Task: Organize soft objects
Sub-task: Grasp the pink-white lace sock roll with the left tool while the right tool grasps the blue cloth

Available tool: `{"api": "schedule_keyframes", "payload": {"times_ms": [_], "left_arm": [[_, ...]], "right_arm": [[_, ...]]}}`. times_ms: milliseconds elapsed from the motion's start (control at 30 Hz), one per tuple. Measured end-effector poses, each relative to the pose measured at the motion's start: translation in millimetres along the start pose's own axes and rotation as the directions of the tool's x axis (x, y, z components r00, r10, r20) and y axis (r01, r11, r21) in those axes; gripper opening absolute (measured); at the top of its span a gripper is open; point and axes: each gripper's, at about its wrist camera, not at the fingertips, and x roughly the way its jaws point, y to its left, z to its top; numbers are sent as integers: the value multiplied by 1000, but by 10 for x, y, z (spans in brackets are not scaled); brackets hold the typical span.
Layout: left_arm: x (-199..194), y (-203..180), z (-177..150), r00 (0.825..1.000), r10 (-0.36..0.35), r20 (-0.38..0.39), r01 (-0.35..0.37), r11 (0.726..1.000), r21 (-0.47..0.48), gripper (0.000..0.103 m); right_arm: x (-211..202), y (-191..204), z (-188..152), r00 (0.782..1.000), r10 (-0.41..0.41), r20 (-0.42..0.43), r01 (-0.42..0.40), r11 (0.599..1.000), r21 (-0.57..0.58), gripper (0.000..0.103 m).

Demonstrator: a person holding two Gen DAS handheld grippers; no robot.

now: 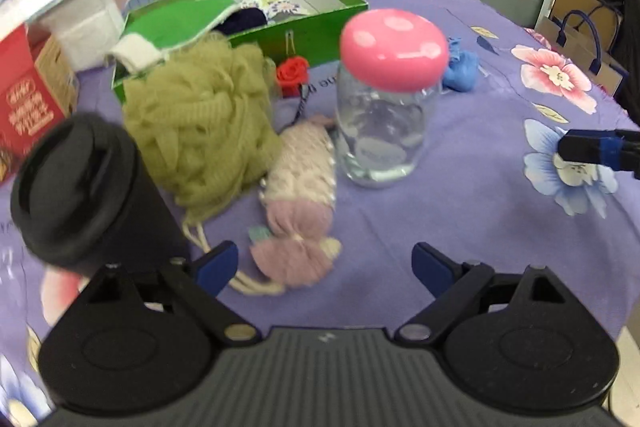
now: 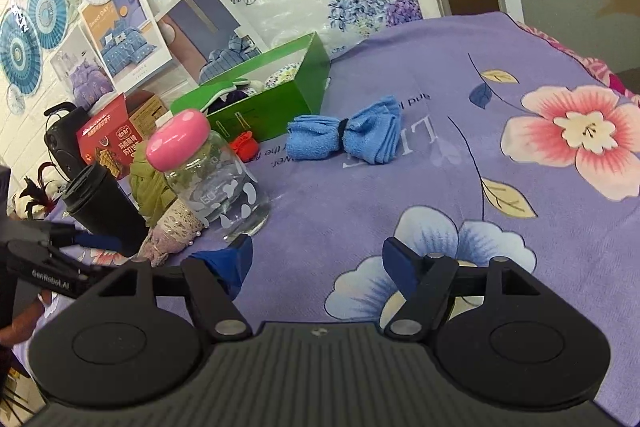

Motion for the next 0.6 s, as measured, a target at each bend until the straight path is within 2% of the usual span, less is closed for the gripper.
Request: {"api": "schedule_keyframes", "payload": {"times_ms": [200, 333, 500, 600], "left_arm": [[388, 88, 106, 997, -30, -67, 28, 999, -17, 93], [542, 52, 81, 996, -18, -90, 17, 1000, -13, 93], [590, 56, 55, 995, -24, -93, 22, 1000, -15, 93], [601, 75, 59, 995, -26, -95, 25, 1000, -16, 93]], "right_arm": [[76, 40, 150, 1000, -12, -5, 11, 998, -59, 58], [252, 55, 298, 998, -41, -51, 32, 985, -167, 58], [647, 99, 691, 993, -47, -110, 2, 924, -382, 58], [976, 118, 959, 986, -60, -154, -19, 885, -464, 59]]}}
